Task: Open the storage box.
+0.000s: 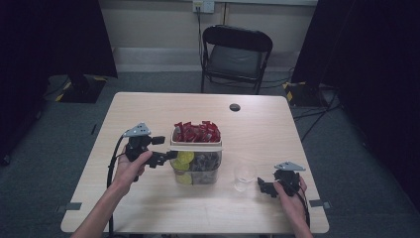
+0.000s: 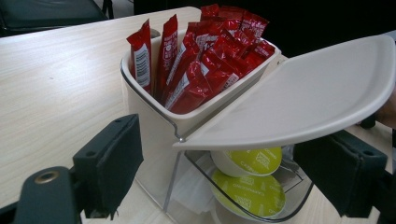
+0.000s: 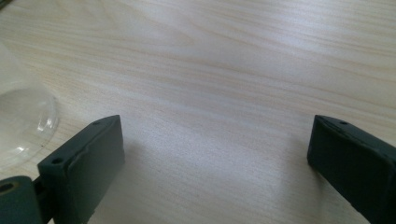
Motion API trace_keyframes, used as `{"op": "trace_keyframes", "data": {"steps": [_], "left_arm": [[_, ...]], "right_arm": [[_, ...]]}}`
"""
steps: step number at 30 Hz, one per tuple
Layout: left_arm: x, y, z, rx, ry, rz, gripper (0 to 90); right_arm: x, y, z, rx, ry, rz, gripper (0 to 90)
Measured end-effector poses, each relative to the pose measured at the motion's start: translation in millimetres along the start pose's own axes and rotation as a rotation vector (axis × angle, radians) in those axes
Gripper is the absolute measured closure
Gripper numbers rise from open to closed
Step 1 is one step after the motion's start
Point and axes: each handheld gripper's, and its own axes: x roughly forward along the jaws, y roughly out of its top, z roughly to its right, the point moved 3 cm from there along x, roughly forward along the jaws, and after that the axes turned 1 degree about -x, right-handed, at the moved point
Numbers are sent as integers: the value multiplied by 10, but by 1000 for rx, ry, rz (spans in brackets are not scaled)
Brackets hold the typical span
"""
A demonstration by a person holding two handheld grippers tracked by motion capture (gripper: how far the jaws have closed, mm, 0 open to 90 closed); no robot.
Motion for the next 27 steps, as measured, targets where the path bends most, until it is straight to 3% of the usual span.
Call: {"op": "trace_keyframes", "data": {"steps": [8, 19, 27], "left_arm": [[1, 72, 18, 8, 4, 0, 156], [33, 83, -54, -19, -4, 17, 155], [65, 152, -77, 5, 19, -5, 154]], "right_arm": [[0, 0, 1, -1, 1, 0, 35], [1, 1, 2, -2, 1, 0, 35], [1, 1, 2, -2, 1, 0, 34]]}}
